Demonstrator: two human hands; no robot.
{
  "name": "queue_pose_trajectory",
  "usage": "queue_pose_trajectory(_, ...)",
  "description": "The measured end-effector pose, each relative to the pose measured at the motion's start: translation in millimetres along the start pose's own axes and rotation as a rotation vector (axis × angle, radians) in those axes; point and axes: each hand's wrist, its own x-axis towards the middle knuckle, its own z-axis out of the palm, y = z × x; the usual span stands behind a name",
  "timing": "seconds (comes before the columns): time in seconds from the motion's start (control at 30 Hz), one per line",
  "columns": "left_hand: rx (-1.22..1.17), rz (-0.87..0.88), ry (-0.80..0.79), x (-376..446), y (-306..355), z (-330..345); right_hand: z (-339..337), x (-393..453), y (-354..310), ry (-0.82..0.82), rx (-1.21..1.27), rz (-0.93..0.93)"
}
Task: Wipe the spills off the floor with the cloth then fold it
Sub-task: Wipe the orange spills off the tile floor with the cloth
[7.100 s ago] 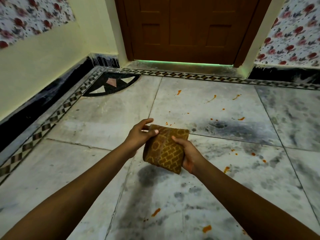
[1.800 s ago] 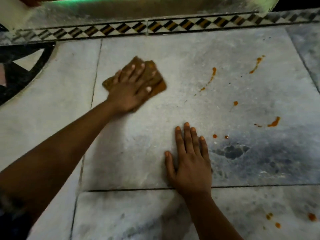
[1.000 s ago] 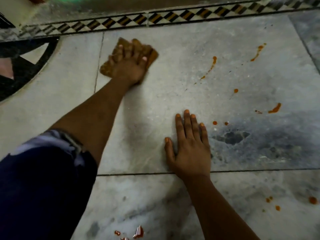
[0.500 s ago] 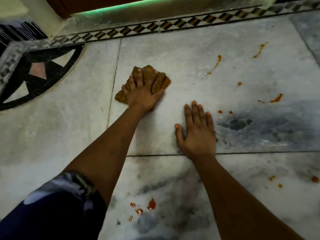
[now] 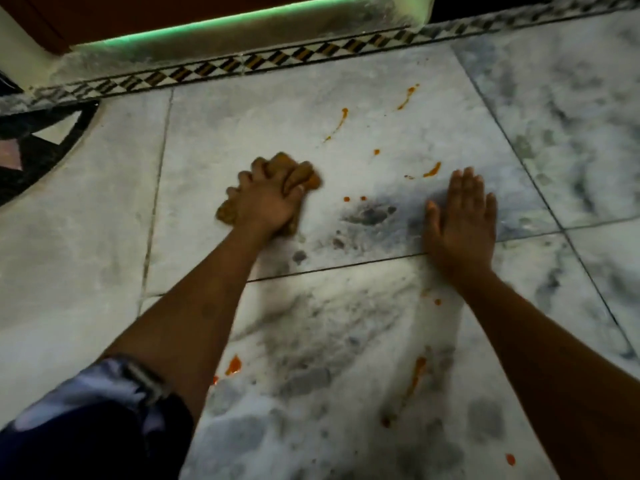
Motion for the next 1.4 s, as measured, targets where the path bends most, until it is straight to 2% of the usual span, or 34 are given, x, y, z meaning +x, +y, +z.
queue_pose_trajectory(0.1, -0.050, 0.068, 0.022, -21, 57, 23, 2, 5, 20, -0.083, -0.059, 0.088)
queue_pose_trajectory(0.23, 0.022, 0.119, 0.027, -37, 60, 40, 11, 9, 23, -0.118, -0.086, 0.114)
queue_pose_trajectory(0.37, 0.014, -0.136, 0.009, 8, 91, 39, 12, 10, 22, -0.082, -0.091, 0.109)
queue_pose_trajectory(0.43, -0.015, -0.196, 0.010, 14, 111, 37, 12, 12, 22, -0.073, -0.074, 0.114)
queue_pose_trajectory(0.57, 0.006, 0.001, 0.084, -40, 105, 53, 9, 8, 21, -0.076, -0.071, 0.120)
queue_pose_trajectory(0.63, 0.026, 0.010, 0.065, -44, 97, 53, 7, 10, 21, -0.092, -0.056, 0.130)
queue_pose_trajectory(0.83, -0.024, -0.088, 0.065, 23, 116, 44, 9, 10, 20, -0.088, -0.049, 0.138)
queue_pose_trajectory(0.97, 0.016, 0.116, 0.078, -13, 90, 45, 6, 9, 20, -0.099, -0.054, 0.140)
queue_pose_trajectory(1.03, 0.041, 0.147, 0.077, -32, 65, 43, 6, 10, 19, -0.102, -0.051, 0.138)
queue_pose_trajectory(1.13, 0.034, 0.012, 0.075, 3, 56, 33, 6, 10, 19, -0.103, -0.059, 0.142)
queue_pose_trajectory(1.23, -0.028, -0.108, 0.066, 71, 73, 25, 7, 10, 19, -0.094, -0.067, 0.143)
queue_pose_trajectory(1.3, -0.046, -0.112, 0.022, 104, 91, 22, 7, 10, 19, -0.099, -0.071, 0.139)
queue_pose_trajectory(1.4, -0.023, 0.001, -0.028, 111, 104, 20, 7, 10, 19, -0.110, -0.076, 0.139)
